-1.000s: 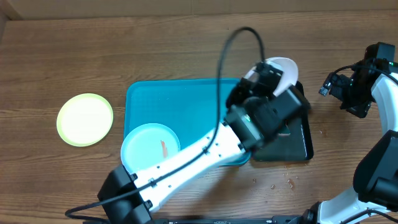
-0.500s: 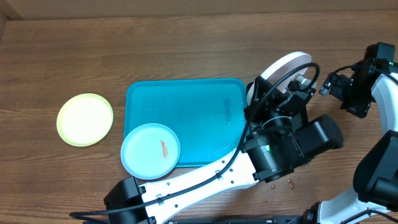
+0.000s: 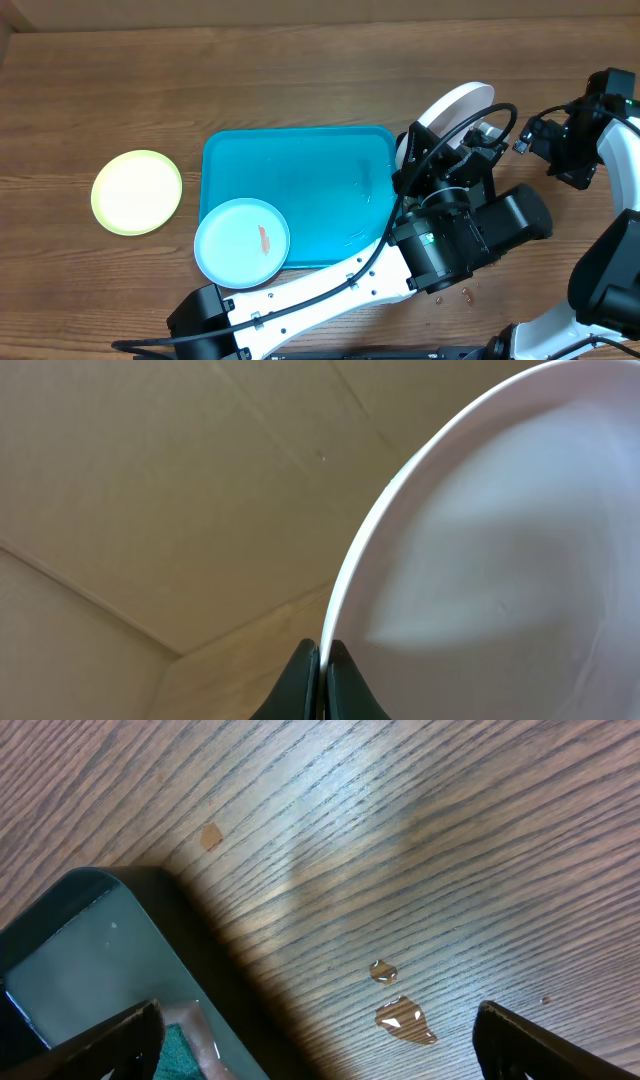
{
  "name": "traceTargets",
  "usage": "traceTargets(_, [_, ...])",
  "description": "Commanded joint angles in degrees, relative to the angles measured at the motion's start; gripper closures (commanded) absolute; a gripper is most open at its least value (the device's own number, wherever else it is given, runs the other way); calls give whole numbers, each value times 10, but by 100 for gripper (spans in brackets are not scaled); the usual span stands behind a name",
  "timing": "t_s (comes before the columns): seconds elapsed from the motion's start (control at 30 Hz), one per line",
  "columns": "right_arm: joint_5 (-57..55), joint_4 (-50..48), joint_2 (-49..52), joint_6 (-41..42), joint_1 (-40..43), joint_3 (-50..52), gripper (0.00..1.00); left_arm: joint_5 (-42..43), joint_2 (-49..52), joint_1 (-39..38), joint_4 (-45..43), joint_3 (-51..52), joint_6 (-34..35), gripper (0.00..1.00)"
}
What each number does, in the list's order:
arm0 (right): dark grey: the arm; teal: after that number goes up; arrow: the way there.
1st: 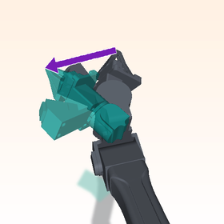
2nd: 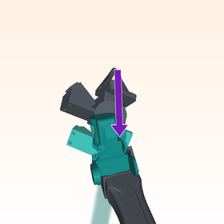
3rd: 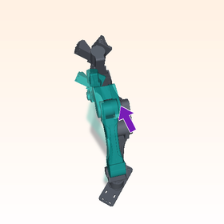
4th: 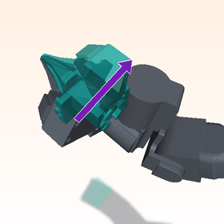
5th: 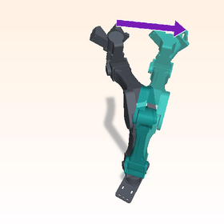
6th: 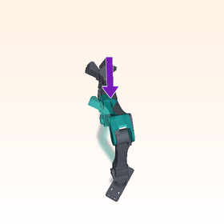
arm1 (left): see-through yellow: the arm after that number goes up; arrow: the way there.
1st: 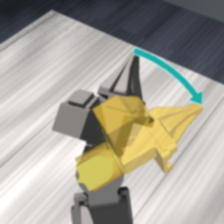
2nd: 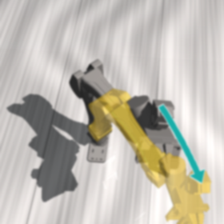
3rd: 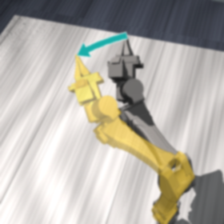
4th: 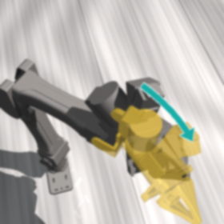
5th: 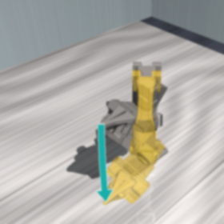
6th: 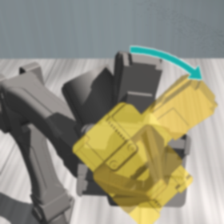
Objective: Clean dirty plates on tray and stack at the side
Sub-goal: 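Carry the white plate left and lay it on the yellow plate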
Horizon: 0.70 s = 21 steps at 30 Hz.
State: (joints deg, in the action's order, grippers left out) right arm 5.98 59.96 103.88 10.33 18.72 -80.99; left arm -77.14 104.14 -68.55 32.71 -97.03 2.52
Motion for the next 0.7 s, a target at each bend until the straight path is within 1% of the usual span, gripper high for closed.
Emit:
traceTargets(0.0, [1, -3, -6, 2, 2, -7, 0, 3, -11, -1, -4, -14, -6, 96])
traceTargets(0.07, [1, -3, -6, 2, 2, -7, 0, 31, -11, 0, -2, -14, 1, 96])
traceTargets(0.1, [1, -3, -6, 2, 2, -7, 0, 49, -11, 0, 5, -14, 17, 96])
traceTargets(0.23, [1, -3, -6, 2, 2, -7, 0, 118, -9, 5, 57, -13, 120, 96])
traceTargets(0.33, [1, -3, -6, 2, 2, -8, 0, 115, -3, 21, 78, -13, 182, 96])
traceTargets(0.4, [1, -3, -6, 2, 2, -7, 0, 110, -3, 40, 77, -13, 210, 96])
traceTargets(0.47, [1, -3, -6, 2, 2, -7, 0, 130, -4, 56, 66, -13, 233, 96])
traceTargets(0.5, [1, -3, -6, 2, 2, -7, 0, 170, -4, 60, 56, -13, 229, 96])
traceTargets(0.53, [1, -3, -6, 2, 2, -7, 0, 212, -4, 61, 47, -13, 198, 96])
traceTargets(0.57, [1, -3, -6, 2, 2, -7, 0, 236, -4, 61, 41, -13, 149, 96])
traceTargets(0.6, [1, -3, -6, 2, 2, -7, 0, 221, -4, 60, 42, -13, 121, 96])
traceTargets(0.67, [1, -3, -6, 2, 2, -7, 0, 138, -4, 59, 53, -13, 119, 96])
